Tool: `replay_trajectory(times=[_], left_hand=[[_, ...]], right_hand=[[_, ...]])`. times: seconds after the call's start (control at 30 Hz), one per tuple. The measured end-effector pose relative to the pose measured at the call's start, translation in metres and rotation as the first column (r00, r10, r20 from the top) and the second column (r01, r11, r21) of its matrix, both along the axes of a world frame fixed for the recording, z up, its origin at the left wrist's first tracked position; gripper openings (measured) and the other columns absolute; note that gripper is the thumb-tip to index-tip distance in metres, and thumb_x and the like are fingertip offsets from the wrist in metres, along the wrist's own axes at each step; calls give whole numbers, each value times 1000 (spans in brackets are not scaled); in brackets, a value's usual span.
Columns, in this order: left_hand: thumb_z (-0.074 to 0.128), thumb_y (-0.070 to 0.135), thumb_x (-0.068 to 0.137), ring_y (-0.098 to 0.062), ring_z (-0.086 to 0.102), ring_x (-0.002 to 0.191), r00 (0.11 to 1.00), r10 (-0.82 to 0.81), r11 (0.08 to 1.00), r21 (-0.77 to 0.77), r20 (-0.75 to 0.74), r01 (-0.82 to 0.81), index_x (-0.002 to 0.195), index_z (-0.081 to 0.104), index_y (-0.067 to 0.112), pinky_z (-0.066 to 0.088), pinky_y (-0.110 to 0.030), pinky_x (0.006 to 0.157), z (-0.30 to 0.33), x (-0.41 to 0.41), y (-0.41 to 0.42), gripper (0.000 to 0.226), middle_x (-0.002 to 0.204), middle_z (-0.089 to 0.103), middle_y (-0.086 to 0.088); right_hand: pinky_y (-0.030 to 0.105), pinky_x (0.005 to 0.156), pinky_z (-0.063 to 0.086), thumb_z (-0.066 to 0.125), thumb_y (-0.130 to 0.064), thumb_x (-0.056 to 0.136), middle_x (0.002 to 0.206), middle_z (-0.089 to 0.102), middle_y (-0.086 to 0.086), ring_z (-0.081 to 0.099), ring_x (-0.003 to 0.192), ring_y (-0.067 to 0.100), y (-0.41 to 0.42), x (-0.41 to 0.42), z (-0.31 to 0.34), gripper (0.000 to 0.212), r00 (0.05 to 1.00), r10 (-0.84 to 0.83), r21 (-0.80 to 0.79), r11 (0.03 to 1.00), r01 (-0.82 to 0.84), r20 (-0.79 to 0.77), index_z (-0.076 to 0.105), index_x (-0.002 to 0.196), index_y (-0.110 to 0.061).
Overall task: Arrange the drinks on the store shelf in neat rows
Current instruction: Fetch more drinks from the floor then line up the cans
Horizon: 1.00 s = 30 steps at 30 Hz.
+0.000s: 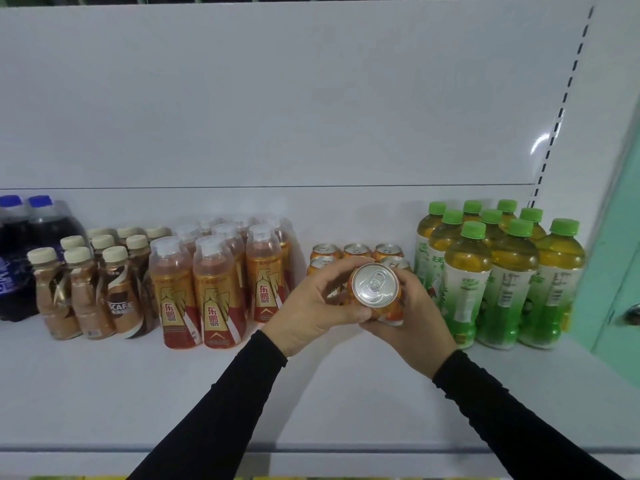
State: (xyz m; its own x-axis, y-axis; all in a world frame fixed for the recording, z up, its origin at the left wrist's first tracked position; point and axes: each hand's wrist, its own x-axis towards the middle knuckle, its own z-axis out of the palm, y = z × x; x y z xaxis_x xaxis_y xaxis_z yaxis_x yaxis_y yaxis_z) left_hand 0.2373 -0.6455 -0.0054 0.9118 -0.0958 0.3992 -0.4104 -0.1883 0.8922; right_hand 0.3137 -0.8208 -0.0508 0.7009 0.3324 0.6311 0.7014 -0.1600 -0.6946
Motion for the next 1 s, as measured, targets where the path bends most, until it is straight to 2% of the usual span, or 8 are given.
replay_trajectory(times=[0.07, 0.2, 0.3, 0.37, 0.53, 0.7, 0.8, 1.0], left_hand=[[78, 1, 79, -13, 54, 130, 1000, 3, 1000, -12, -3, -3, 132, 59, 24, 41, -48, 113, 0, -1, -2, 61, 130, 64, 7], [81, 29, 75, -11, 55, 128, 999, 53, 998, -20, 14, -52, 133, 56, 32, 49, -39, 105, -1, -5, -15, 63, 128, 63, 15], [82, 35, 75, -13, 59, 123, 990, 138, 990, -38, 38, -136, 135, 55, 26, 53, -33, 99, -6, -3, -25, 66, 127, 64, 11], [81, 40, 75, -17, 63, 118, 982, 188, 978, -96, 31, -184, 130, 60, 24, 56, -36, 96, -9, -1, -31, 61, 123, 68, 6], [79, 21, 84, -26, 69, 109, 981, 169, 944, -269, -100, -190, 121, 66, 19, 59, -47, 90, -14, 1, -43, 40, 115, 73, -4], [76, 10, 83, -22, 73, 98, 981, 130, 915, -365, -142, -174, 119, 66, 15, 61, -33, 77, -10, 5, -59, 37, 108, 75, -7], [74, 6, 84, -19, 74, 92, 988, 88, 919, -374, -126, -129, 118, 66, 14, 61, -30, 73, -10, 11, -72, 36, 104, 76, -6], [72, 6, 85, -11, 72, 85, 984, -122, 931, -357, -127, 70, 112, 68, 18, 55, -21, 65, -12, 21, -107, 30, 93, 76, 5]], right_hand=[[38, 99, 51, 91, -20, 65, 121, 63, -11, 59, 115, 8, -2, 1, -1, 73, 1000, 9, -13, 1000, -9, -8, 52, 125, -28], [38, 101, 49, 86, -43, 66, 130, 58, -6, 55, 124, 13, -7, 5, -5, 81, 999, -15, -107, 994, 19, 43, 49, 136, -25], [28, 100, 47, 81, -48, 65, 128, 56, -4, 50, 121, 6, -11, 2, -6, 82, 990, -95, -151, 982, 111, 109, 49, 137, -25], [23, 99, 46, 81, -45, 64, 125, 54, -3, 46, 118, 5, -15, -5, -6, 82, 975, -152, -158, 971, 177, 163, 50, 137, -22], [13, 95, 39, 84, -45, 66, 123, 49, -1, 43, 111, 6, -30, -14, -10, 85, 951, -225, -204, 942, 268, 212, 48, 140, -19], [19, 93, 47, 61, -67, 72, 123, 44, -4, 46, 112, 7, -59, -28, -9, 83, 940, -232, -211, 935, 286, 249, 49, 138, -18], [15, 90, 39, 57, -67, 77, 121, 46, -4, 41, 108, 1, -84, -38, -3, 78, 889, -347, -196, 890, 413, 298, 54, 134, -12], [24, 96, 42, 55, -60, 86, 124, 56, 9, 53, 114, 21, -138, -73, 1, 68, 736, -586, -190, 723, 664, 338, 57, 131, -9]])
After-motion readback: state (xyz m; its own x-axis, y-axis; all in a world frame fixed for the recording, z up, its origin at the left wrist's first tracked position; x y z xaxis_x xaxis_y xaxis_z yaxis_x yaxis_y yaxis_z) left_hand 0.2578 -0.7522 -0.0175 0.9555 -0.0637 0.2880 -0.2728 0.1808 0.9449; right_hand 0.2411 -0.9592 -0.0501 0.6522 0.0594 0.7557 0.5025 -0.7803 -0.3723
